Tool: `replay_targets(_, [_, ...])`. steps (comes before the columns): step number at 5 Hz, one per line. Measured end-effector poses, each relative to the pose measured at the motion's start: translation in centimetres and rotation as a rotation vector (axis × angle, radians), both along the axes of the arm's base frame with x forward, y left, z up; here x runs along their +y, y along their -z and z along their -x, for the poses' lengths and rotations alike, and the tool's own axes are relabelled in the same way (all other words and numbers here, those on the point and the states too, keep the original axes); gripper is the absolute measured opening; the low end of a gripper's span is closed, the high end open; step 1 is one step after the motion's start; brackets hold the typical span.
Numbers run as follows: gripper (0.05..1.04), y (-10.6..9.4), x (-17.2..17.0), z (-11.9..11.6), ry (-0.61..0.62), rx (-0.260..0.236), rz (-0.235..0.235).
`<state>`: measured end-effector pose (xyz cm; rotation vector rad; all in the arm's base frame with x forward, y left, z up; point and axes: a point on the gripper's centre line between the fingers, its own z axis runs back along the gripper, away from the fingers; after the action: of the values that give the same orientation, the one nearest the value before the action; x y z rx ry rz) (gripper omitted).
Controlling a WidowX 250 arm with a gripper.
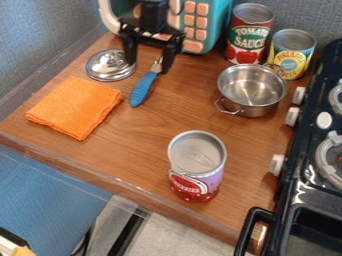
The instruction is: Put the blue fork on the left side of the can
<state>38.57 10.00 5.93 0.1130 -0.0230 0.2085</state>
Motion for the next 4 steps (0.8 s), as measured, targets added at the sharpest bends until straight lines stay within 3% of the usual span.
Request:
replay_targets(2, [1.001, 3.3, 0.7, 0.2, -0.004, 0.024, 0.013])
replay_targets(3, [0.948, 3.5, 0.8, 0.2, -0.003, 0.029, 0.006])
replay_targets(4, [0.667, 3.7, 0.7, 0.2, -0.002, 0.021, 0.012])
